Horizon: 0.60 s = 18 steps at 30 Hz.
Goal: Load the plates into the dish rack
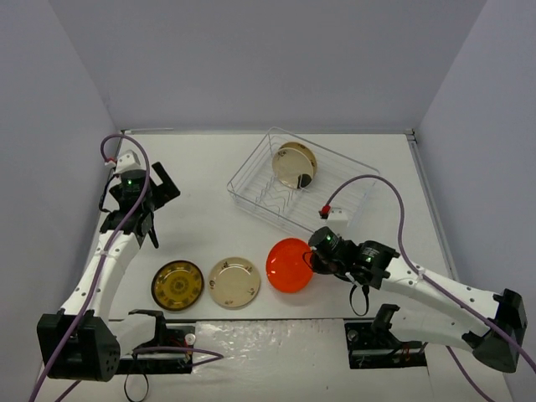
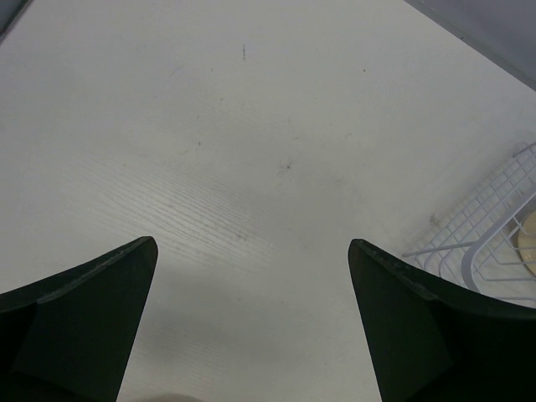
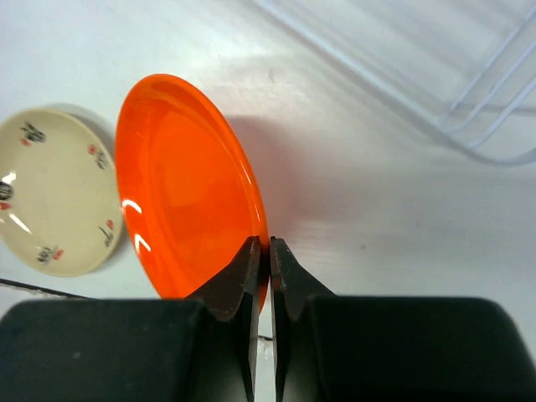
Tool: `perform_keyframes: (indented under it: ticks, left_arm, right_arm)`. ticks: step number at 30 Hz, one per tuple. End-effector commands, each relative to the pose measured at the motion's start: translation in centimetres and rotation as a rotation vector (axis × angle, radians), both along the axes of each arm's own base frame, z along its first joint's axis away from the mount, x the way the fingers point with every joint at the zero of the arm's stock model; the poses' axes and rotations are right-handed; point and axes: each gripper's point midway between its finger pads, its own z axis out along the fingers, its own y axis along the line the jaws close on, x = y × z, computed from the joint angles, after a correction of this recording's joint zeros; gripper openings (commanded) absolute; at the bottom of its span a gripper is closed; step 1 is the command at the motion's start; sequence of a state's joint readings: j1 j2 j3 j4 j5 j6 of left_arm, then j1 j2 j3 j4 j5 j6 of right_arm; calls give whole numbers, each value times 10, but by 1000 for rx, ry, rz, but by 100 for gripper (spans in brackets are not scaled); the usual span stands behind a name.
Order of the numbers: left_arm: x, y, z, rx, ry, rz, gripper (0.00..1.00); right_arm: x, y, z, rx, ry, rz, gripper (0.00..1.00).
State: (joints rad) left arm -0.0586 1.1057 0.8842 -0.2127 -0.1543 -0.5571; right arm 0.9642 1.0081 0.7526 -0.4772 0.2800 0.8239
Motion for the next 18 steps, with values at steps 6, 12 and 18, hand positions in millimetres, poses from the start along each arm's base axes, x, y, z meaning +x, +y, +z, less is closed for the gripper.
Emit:
perform_keyframes:
  ticks: [6, 12, 18]
  left_arm:
    - [5, 1, 21, -1, -85, -3, 97]
    - [3, 3, 23, 5, -100, 5, 97]
    - [-2, 6, 27, 10, -120, 16, 97]
  right_arm:
    - [69, 16, 108, -67, -432, 67, 0]
    - [120, 29, 186, -181, -721, 34, 0]
    - [177, 22, 253, -213, -918, 40, 0]
